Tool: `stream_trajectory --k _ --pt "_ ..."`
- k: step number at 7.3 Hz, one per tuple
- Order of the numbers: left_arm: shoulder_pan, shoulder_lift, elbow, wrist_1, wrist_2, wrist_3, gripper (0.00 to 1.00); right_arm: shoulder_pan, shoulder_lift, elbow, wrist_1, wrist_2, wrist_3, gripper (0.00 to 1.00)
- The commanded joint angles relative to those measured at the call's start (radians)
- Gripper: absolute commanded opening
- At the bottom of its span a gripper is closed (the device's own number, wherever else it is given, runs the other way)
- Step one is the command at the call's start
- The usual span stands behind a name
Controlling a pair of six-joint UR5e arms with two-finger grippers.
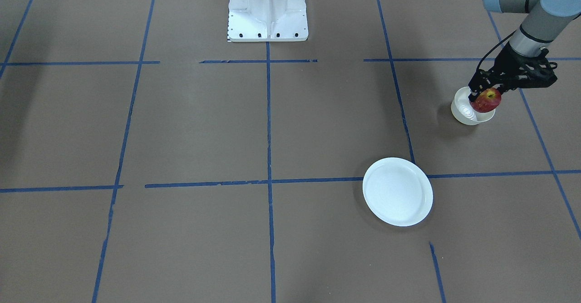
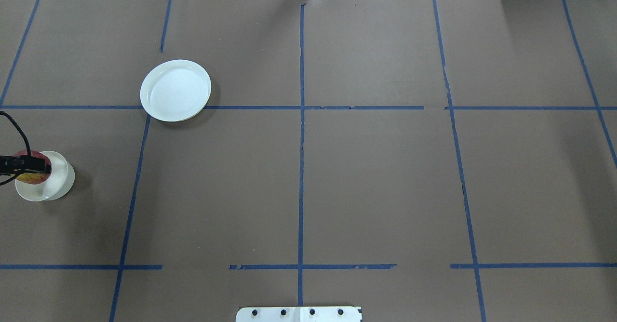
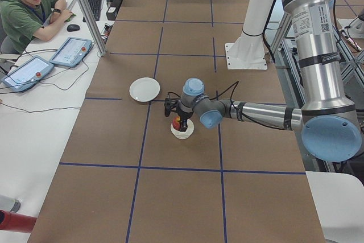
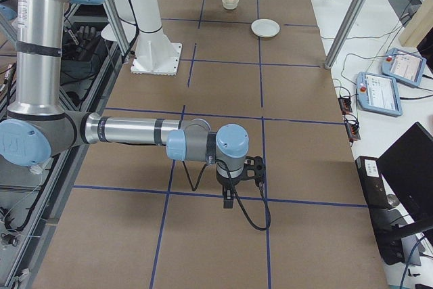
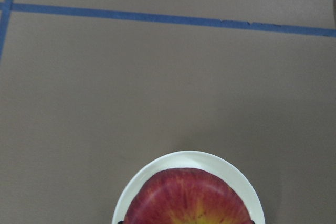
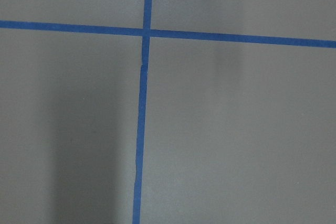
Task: Move apple from plate to bowl
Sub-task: 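Lower the apple into the white bowl with the left gripper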
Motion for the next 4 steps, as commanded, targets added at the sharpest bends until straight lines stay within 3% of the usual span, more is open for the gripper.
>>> stream_trajectory --k 1,3,4 --pt "0.022 -0.003 0.019 -0.004 0.006 -0.005 0.39 0.000 0.000 0.000 0.000 0.000 0.000 1.00" --pt "0.023 -0.003 0.022 -0.004 0.006 -0.005 0.77 0.000 0.000 0.000 0.000 0.000 0.000 1.00" --pt "0.023 -0.003 0.022 -0.004 0.006 -0.006 0.92 0.000 0.000 0.000 0.000 0.000 0.000 1.00"
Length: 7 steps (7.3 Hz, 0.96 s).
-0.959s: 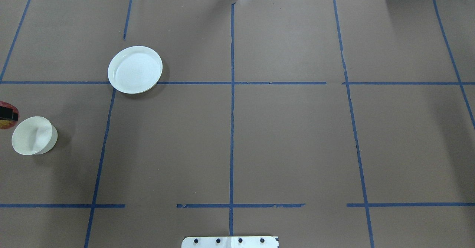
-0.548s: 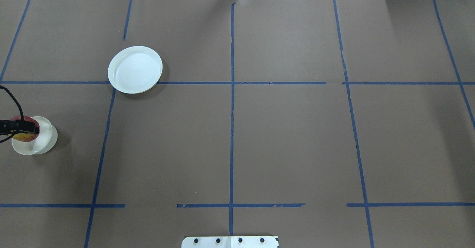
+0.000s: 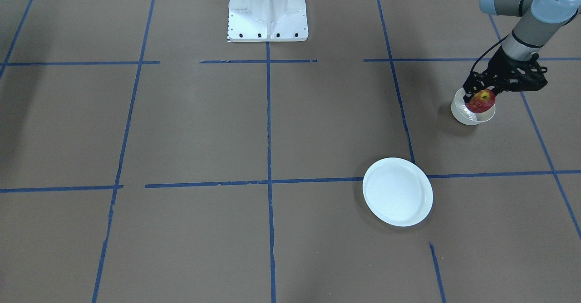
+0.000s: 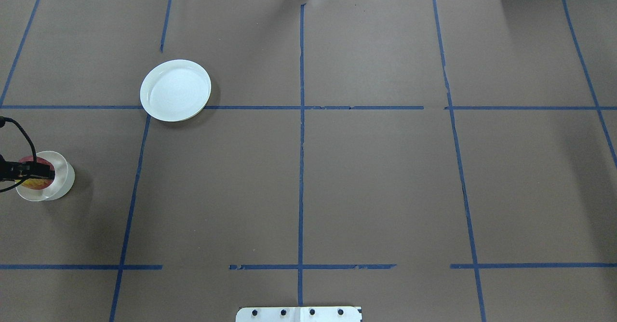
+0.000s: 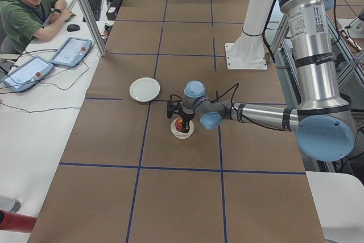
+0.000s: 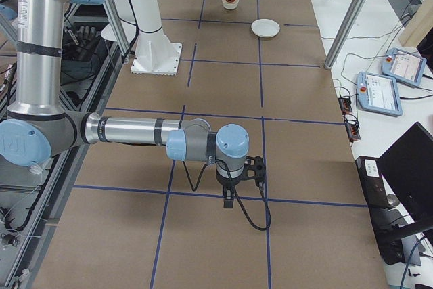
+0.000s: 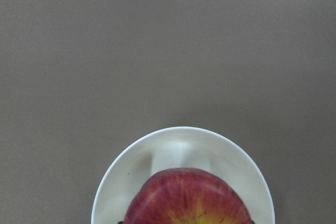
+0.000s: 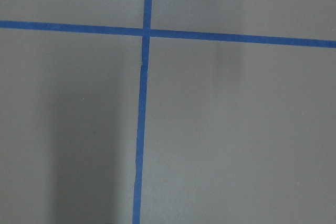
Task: Move apple from plate to bowl
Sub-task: 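Lower the apple into the white bowl with the left gripper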
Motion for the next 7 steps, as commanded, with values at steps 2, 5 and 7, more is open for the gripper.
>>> stream_trajectory --k 2,5,7 --pt "0.001 -0.003 0.001 0.000 -0.006 0.000 0.99 0.000 0.000 0.000 0.000 0.000 0.000 1.00" --pt "-0.018 -0.002 -0.016 0.009 -0.105 0.040 0.99 0.000 0.000 0.000 0.000 0.000 0.000 1.00" --pt "-0.216 0.017 -0.010 0.062 -0.127 0.362 0.99 0.000 0.000 0.000 0.000 0.000 0.000 1.00"
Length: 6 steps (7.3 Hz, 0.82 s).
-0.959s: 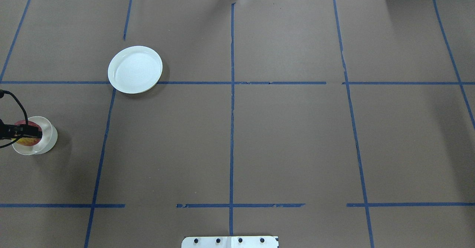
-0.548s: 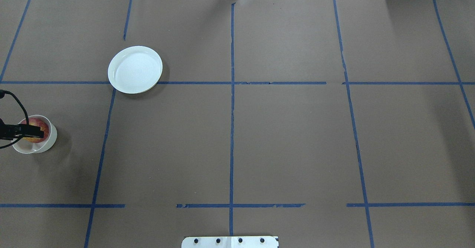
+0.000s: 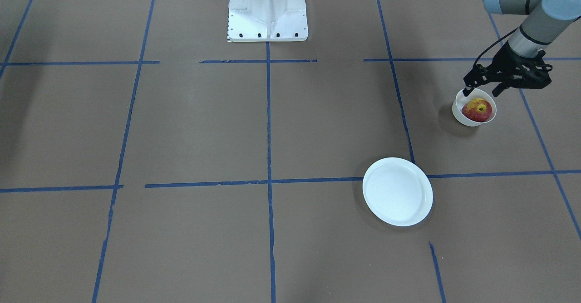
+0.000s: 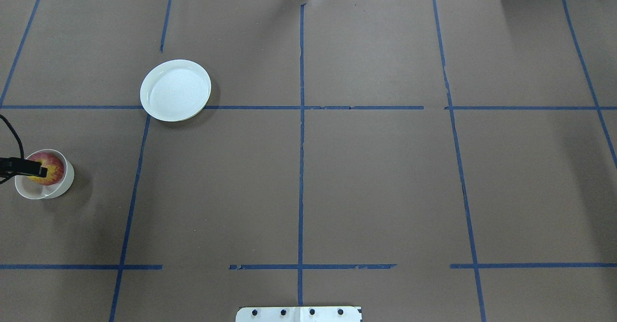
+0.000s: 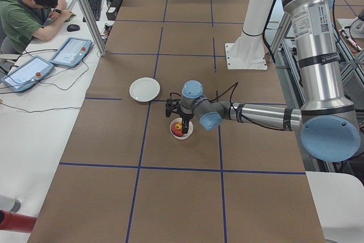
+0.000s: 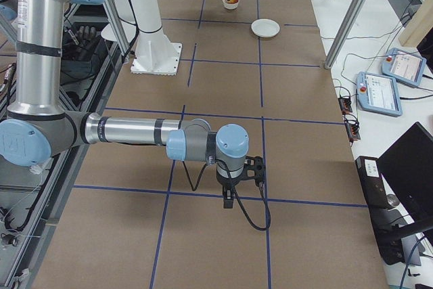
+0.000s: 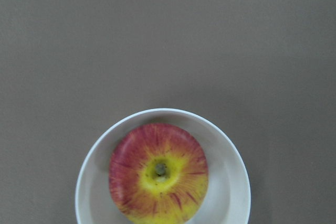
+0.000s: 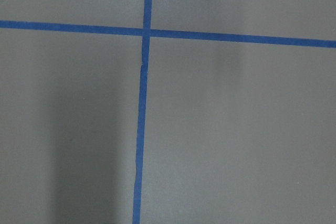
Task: Move apple from plate to bowl
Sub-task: 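Open the left gripper and raise it away from the bowl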
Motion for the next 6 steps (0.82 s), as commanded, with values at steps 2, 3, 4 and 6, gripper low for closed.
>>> stream_trajectory --k 2,3,4,6 --pt "-0.335 -0.008 -0.004 0.303 -0.019 0.596 0.99 0.000 0.000 0.000 0.000 0.000 0.000 1.00" --pt "-0.456 -0.015 -0.007 0.453 -0.019 0.797 0.99 0.000 0.000 0.000 0.000 0.000 0.000 1.00" --pt "-0.549 -0.081 -0.007 0.641 -0.019 0.944 0.99 0.000 0.000 0.000 0.000 0.000 0.000 1.00" --pt "-0.686 -0.163 0.000 0.899 -0.145 1.050 1.00 0.000 0.000 0.000 0.000 0.000 0.000 1.00"
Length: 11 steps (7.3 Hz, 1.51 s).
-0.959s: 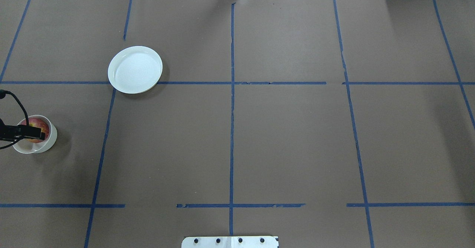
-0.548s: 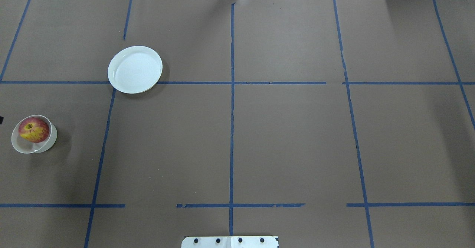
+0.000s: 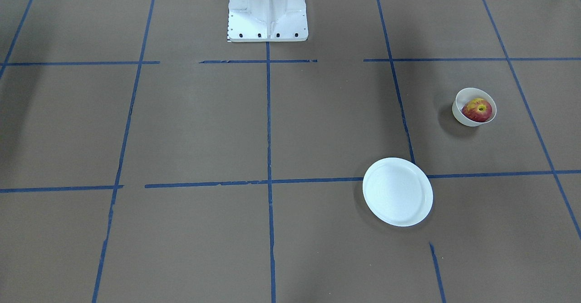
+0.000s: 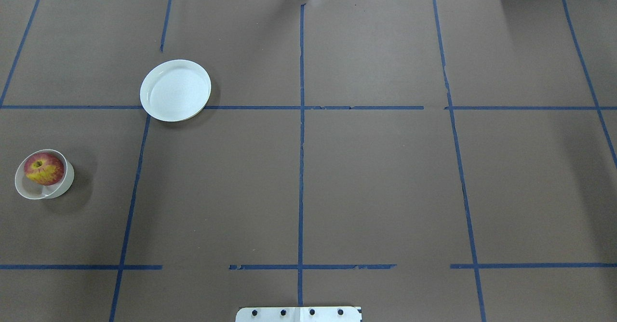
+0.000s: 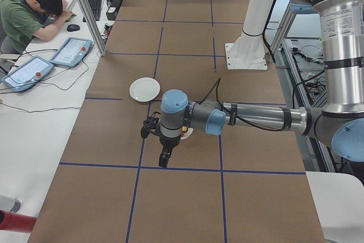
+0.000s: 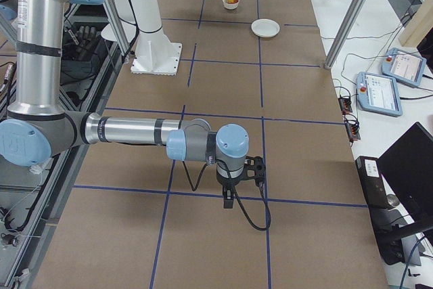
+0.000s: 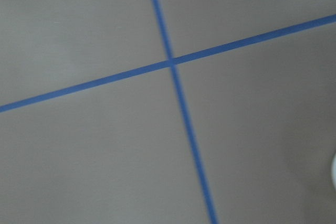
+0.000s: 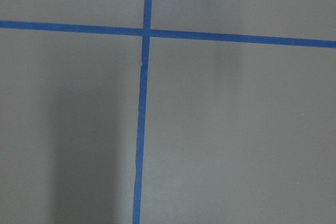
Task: Move apple from plate to bowl
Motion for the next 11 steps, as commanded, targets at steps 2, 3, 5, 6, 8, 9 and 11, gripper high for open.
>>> stream_trajectory --k 2,3,5,6,8,9,11 --pt "-0.078 -0.016 0.009 0.157 -0.156 0.074 1.00 0.000 0.000 0.000 0.000 0.000 0.000 1.00" --pt "-0.078 -0.017 0.014 0.157 -0.158 0.072 1.00 0.000 0.000 0.000 0.000 0.000 0.000 1.00" --pt "-0.080 -0.016 -0.003 0.155 -0.154 0.074 1.00 0.000 0.000 0.000 0.000 0.000 0.000 1.00" --pt "-0.080 -0.016 0.000 0.155 -0.154 0.074 1.00 0.000 0.000 0.000 0.000 0.000 0.000 1.00" --pt "-0.080 -0.020 0.002 0.155 -0.148 0.072 1.00 0.000 0.000 0.000 0.000 0.000 0.000 1.00" --pt "-0.080 -0.029 0.003 0.155 -0.148 0.072 1.00 0.000 0.000 0.000 0.000 0.001 0.000 1.00" --pt "-0.080 -0.031 0.006 0.154 -0.148 0.072 1.00 0.000 0.000 0.000 0.000 0.000 0.000 1.00"
